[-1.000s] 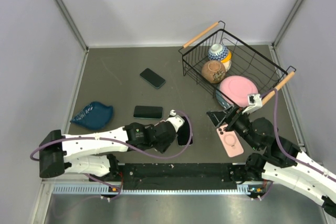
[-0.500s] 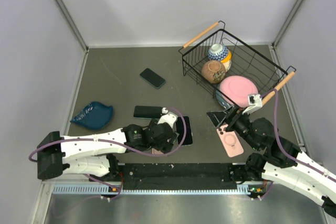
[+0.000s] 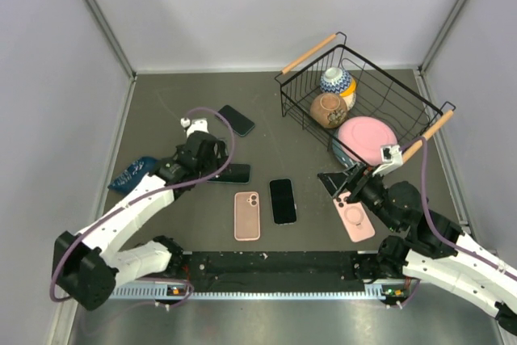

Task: Put the phone into the phone case

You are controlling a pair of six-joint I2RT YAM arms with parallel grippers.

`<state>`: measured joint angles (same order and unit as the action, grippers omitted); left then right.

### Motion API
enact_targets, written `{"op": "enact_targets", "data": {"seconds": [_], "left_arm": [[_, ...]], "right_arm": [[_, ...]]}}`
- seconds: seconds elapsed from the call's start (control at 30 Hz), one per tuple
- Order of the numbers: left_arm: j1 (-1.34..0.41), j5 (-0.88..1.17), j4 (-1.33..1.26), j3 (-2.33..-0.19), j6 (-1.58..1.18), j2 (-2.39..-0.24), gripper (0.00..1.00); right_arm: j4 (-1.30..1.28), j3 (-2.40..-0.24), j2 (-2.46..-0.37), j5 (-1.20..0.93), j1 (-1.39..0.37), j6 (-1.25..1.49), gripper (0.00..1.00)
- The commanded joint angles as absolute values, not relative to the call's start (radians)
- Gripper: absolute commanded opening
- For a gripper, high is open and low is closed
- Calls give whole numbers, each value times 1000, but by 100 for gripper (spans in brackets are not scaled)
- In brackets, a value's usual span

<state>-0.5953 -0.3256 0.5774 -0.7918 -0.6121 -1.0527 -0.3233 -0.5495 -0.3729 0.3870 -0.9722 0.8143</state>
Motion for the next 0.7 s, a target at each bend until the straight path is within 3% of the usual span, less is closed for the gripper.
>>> {"op": "enact_targets", "data": {"seconds": [0.0, 0.3, 0.67], "left_arm": [[-512, -241, 526, -926, -395, -1147, 93], [-509, -83, 483, -928, 361, -1258, 98], [-497, 112, 543, -962, 747, -1460, 99]], "right_arm": [[-307, -555, -362, 370, -969, 801, 84], [-307, -558, -328, 359, -969, 766, 85], [-367, -604, -308, 334, -969, 727, 92]]}}
